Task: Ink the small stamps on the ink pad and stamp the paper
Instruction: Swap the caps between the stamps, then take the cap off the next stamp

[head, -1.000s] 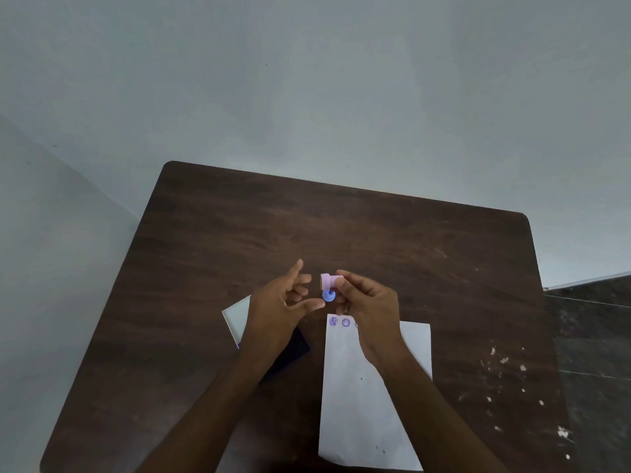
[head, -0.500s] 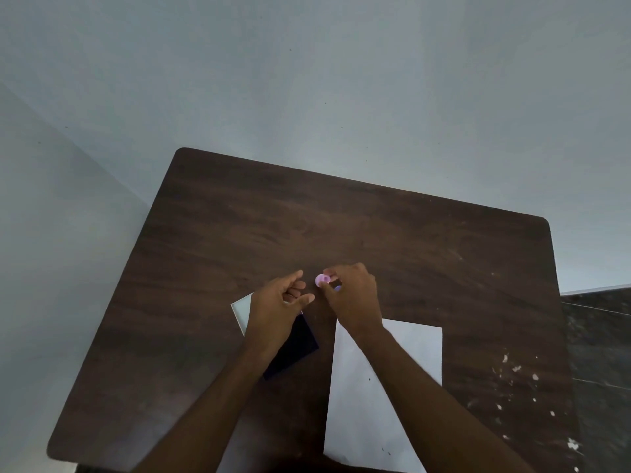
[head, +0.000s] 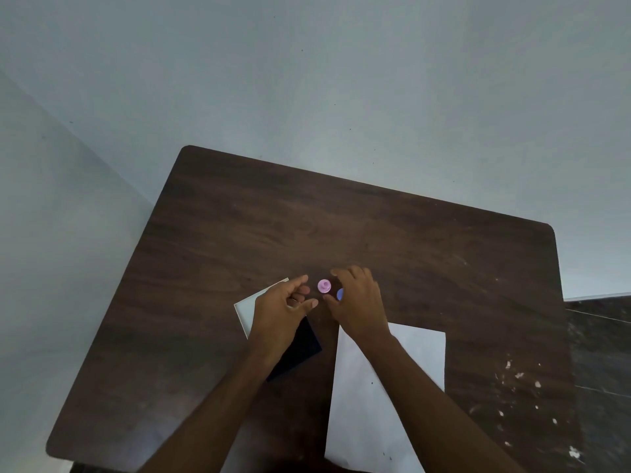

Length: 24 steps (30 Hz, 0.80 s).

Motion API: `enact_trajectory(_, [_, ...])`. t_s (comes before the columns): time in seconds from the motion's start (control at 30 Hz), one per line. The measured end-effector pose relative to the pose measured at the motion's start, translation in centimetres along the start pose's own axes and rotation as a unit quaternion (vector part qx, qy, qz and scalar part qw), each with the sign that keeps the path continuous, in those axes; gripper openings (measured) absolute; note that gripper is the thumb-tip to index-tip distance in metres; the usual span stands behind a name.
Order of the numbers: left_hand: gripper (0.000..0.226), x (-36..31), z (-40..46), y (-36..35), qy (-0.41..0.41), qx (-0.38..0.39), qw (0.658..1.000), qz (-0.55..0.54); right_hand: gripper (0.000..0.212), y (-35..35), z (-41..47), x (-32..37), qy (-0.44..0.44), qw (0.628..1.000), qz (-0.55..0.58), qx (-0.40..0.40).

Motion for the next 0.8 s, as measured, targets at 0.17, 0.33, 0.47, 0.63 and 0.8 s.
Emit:
enact_trajectory(0.17, [0.048,0.1,-0.1,-0.5,0.000,0.006,1.000,0.004,0.039,0.0,-0.9,-1.5,-0.059,0.998,0.015,0.031])
enact_trajectory(0.33, [0.045,-0.2,-0.6,-0.9,-0.002,0.006,1.000,0.020,0.026,-0.7,-0.8,-2.1,-0.120,0.989,0.016,0.088])
enact_trajectory(0.47, [0.038,-0.6,-1.1,-0.9,-0.005,0.003,1.000,0.024,0.019,0.2,-1.2,-2.7,-0.134,0.987,0.061,0.058])
enact_trajectory(0.63, [0.038,-1.8,-1.5,-1.9,-0.024,0.042,0.999,0.016,0.017,1.3,-4.0,-4.6,-0.273,0.874,0.401,-0.013])
enact_trajectory(0.8, [0.046,-2.9,-1.6,-3.8,-0.014,0.093,0.991,0.098,0.012,1.5,-5.7,-4.5,-0.291,0.767,0.571,0.037])
Point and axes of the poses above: each hand's wrist, its own z-axis towards the middle knuckle, its own y-axis out of the back of the hand, x = y × z, the point moved 6 cm from there along z, towards the middle knuckle, and after that the axes turned 5 degrees about -z, right-handed, at the moved point
